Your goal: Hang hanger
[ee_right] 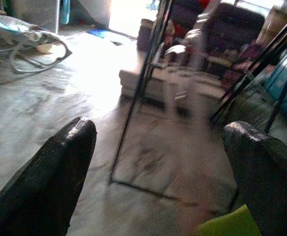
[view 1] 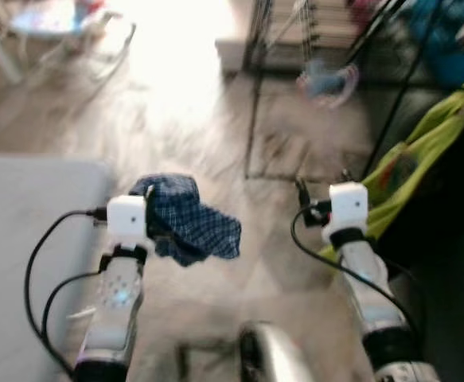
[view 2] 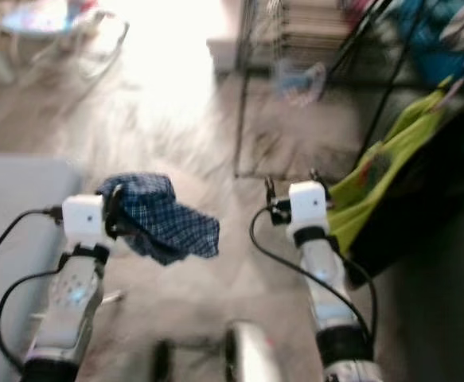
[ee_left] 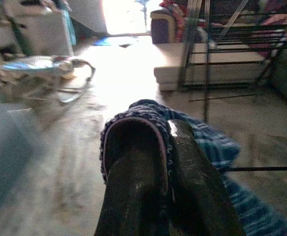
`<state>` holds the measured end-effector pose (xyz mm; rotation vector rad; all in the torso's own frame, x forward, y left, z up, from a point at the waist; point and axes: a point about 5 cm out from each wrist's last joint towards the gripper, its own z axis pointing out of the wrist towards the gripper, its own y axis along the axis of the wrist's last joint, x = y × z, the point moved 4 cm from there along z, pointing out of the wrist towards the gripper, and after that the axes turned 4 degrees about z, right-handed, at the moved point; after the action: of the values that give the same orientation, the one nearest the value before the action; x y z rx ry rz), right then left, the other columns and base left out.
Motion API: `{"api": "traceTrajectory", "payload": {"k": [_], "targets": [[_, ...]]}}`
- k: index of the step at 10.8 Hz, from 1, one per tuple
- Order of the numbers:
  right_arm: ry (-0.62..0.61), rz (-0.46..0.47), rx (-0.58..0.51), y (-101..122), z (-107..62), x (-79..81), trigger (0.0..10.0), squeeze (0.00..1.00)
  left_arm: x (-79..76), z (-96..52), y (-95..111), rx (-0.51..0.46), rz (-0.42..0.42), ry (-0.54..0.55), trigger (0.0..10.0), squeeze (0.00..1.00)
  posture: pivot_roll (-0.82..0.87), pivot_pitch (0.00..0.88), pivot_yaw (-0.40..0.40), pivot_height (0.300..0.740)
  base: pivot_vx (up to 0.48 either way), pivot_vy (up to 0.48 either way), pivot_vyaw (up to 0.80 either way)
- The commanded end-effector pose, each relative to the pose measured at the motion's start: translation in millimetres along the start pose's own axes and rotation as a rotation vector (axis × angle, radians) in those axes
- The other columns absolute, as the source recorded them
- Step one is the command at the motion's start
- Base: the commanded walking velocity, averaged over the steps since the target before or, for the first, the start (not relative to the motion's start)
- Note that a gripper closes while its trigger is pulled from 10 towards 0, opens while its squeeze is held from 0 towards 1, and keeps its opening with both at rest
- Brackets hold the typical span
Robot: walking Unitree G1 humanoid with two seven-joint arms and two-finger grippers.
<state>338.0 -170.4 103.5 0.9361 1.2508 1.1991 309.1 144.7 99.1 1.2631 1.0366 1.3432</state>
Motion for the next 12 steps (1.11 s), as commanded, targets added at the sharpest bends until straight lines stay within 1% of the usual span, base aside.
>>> {"api": "traceTrajectory", "payload": {"k": [1, 3, 4, 6, 7, 9, 12], "targets": [[-0.020, -0.025, -0.017, 3, -2.0, -6.9, 10.0, 0.00, -6.5, -0.3, 2, -0.006, -0.005, -0.019, 10.0, 0.00, 0.02, 0.198, -0.046, 0.740, 0.450, 0.000, 0.00], [-0.025, -0.043, -0.059, 15, 3.0, -9.2, 10.0, 0.00, -3.3, 0.6, -2, 0.026, -0.028, 0.009, 10.0, 0.00, 0.02, 0.197, -0.045, 0.740, 0.349, 0.321, 0.00], [-0.028, -0.046, -0.072, 20, 7.3, -10.9, 10.0, 0.00, -1.3, 1.0, -5, 0.043, -0.029, 0.014, 10.0, 0.00, 0.02, 0.196, -0.044, 0.740, 0.000, 0.454, 0.00], [-0.037, -0.049, -0.074, 20, 7.9, -13.2, 10.0, 0.00, -4.4, 1.7, 0, 0.020, -0.029, -0.007, 10.0, 0.00, 0.02, 0.195, -0.043, 0.740, 0.000, 0.472, 0.00], [-0.039, -0.050, -0.072, 20, 7.5, -12.6, 10.0, 0.00, -7.7, 1.1, 2, 0.003, -0.002, -0.026, 10.0, 0.00, 0.02, 0.194, -0.042, 0.740, 0.000, 0.000, 0.00], [-0.056, -0.058, -0.055, 16, 5.7, -11.6, 10.0, 0.00, -13.6, -0.4, 1, 0.012, -0.020, -0.057, 10.0, 0.00, 0.02, 0.196, -0.040, 0.740, 0.000, 0.000, 0.00], [-0.098, -0.040, -0.006, 5, 1.9, -12.1, 10.0, 0.00, -18.6, -1.7, 0, 0.020, -0.015, -0.090, 10.0, 0.00, 0.03, 0.200, -0.035, 0.740, 0.000, 0.000, 0.00]]}}
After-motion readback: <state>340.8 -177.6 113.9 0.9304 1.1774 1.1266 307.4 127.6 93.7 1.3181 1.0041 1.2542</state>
